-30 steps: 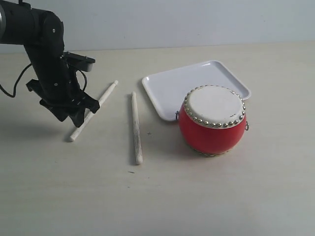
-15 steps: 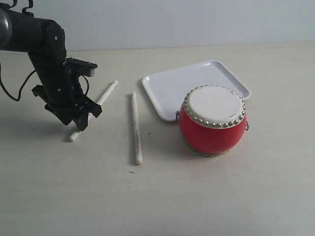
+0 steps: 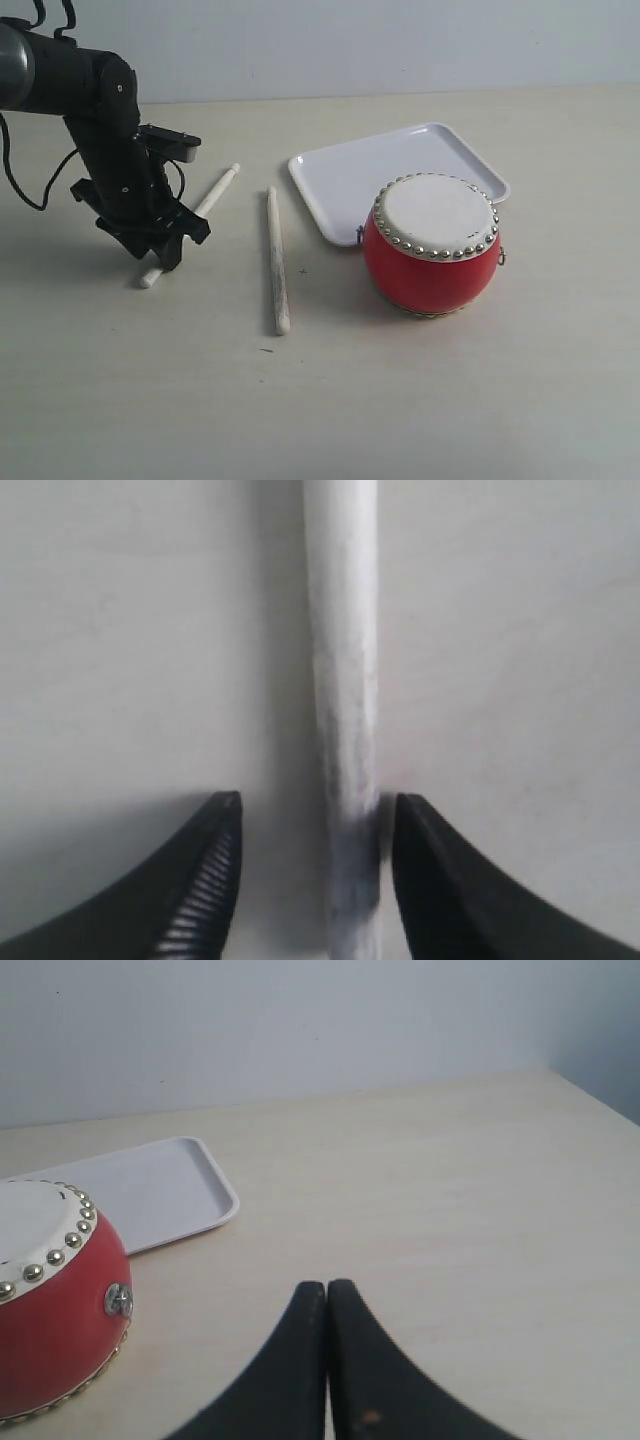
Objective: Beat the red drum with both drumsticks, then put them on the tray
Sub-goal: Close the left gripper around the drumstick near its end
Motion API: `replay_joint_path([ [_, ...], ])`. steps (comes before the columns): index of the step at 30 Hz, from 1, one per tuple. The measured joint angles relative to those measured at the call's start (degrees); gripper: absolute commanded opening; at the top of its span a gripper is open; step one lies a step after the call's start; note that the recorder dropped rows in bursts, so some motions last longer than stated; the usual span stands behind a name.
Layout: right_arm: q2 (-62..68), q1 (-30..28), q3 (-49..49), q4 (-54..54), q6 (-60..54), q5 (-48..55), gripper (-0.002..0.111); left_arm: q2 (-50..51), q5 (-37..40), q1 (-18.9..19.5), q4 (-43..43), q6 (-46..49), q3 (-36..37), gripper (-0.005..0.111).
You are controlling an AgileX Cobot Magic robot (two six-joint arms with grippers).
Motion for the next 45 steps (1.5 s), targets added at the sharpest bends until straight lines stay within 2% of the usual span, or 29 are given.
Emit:
replay_joint_path([
  [45,0.0,0.0,0.0,0.0,0.0,0.0,0.0,0.04,0.95,0.0,-1.89,0.11,0.0,0.044],
])
